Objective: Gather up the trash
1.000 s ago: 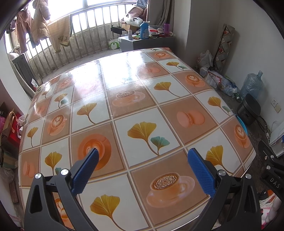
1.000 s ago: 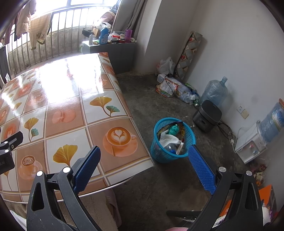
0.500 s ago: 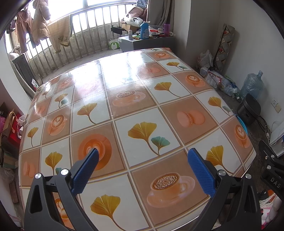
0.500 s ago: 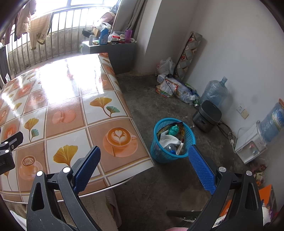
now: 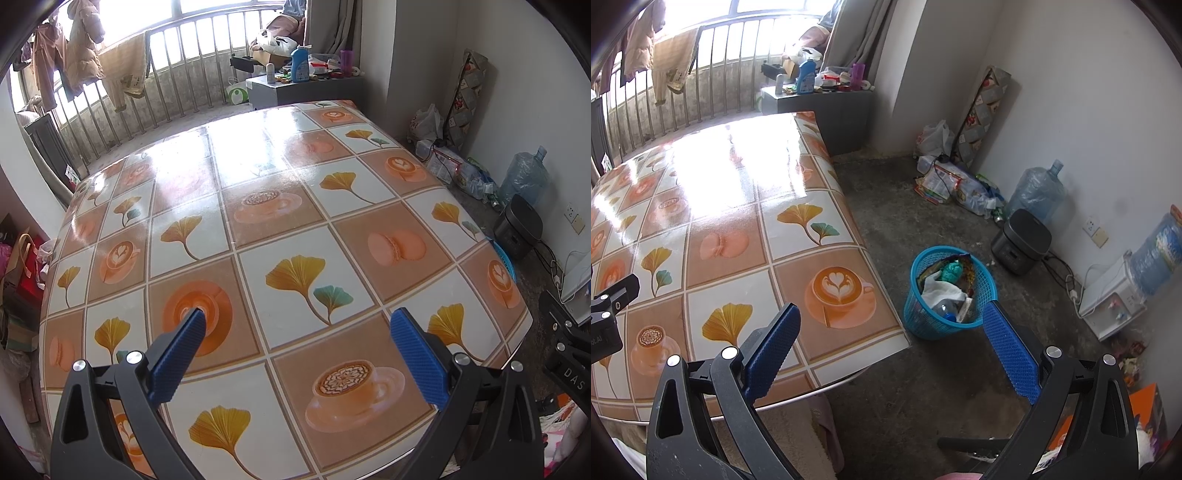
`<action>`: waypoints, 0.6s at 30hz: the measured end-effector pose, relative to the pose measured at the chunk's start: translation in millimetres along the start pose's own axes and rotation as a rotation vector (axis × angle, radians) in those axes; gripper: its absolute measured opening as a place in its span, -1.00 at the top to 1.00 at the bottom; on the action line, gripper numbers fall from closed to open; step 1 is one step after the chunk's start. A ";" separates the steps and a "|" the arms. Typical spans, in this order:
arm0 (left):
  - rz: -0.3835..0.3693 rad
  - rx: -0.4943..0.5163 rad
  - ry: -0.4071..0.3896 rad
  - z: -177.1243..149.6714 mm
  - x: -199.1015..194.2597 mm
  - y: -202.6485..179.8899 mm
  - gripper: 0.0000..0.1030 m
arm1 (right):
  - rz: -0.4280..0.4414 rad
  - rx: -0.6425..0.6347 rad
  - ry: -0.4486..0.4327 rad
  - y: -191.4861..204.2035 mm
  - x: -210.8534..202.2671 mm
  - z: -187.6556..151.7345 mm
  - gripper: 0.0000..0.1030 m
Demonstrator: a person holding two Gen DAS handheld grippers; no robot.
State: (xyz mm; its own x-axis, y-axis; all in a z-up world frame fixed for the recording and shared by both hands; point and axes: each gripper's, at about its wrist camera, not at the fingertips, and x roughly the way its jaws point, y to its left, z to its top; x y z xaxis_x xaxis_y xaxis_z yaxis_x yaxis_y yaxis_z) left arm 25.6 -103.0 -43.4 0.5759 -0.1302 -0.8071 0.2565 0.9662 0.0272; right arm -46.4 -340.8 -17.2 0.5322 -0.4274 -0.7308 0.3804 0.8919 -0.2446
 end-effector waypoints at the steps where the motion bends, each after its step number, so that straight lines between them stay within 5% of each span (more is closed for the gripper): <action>1: -0.001 0.000 0.000 0.0 0.1 0.1 -0.90 | 0.001 0.000 0.000 0.0 0.0 -0.3 -0.84; 18: -0.001 0.002 0.002 0.9 -0.1 0.6 -0.90 | 0.000 0.002 0.000 1.2 -1.2 -0.1 -0.84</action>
State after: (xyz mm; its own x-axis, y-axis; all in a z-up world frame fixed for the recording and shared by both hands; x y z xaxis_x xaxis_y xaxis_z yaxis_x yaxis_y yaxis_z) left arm 26.4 -102.6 -42.8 0.5743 -0.1311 -0.8080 0.2591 0.9655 0.0275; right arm -46.6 -339.2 -16.7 0.5319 -0.4275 -0.7310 0.3821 0.8915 -0.2434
